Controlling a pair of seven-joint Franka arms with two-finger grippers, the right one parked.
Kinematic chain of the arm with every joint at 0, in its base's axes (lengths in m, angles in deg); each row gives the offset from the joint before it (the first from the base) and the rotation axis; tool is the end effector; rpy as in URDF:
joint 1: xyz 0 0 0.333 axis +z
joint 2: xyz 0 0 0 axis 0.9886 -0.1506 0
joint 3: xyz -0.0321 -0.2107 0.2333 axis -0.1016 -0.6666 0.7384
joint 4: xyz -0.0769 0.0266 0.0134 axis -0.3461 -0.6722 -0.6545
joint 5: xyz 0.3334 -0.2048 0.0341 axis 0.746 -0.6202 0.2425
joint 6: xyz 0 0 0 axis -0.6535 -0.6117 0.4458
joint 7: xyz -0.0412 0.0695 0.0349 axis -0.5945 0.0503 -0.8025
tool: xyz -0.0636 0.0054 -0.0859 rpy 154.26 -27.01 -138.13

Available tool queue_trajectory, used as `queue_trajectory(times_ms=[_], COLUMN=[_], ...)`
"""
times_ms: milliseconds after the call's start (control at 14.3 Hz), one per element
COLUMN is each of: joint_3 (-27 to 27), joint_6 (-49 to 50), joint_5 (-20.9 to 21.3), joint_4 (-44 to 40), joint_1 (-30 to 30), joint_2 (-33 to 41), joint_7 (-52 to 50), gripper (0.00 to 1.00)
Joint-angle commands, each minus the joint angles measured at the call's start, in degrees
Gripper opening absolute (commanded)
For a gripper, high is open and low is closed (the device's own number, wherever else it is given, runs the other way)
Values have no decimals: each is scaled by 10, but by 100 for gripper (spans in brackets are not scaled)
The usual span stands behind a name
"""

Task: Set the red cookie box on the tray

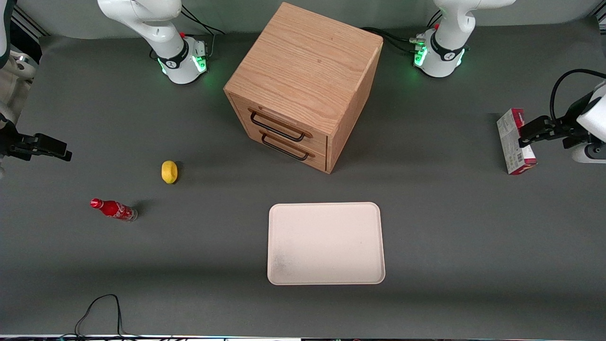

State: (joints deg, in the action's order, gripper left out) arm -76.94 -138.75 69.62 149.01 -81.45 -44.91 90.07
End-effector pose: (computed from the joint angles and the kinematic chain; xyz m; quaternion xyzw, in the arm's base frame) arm 0.5679 -0.0101 0.6000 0.9997 -0.0199 -0.0163 0.0019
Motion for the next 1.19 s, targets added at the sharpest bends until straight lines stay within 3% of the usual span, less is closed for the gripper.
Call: queue_trajectory(times_ms=[0, 420, 631, 771, 1121], joint_3=[3, 4, 5, 4, 5], joint_6=[10, 15, 17, 3, -86], joint_5=[-5, -5, 4, 36, 37], joint_4=[-6, 0, 33, 83, 248], joint_1=[-3, -1, 40, 72, 179], joint_2=[1, 7, 28, 55, 153], joint_7=[-8, -4, 30, 53, 170], gripper=[100, 100, 100, 100, 100])
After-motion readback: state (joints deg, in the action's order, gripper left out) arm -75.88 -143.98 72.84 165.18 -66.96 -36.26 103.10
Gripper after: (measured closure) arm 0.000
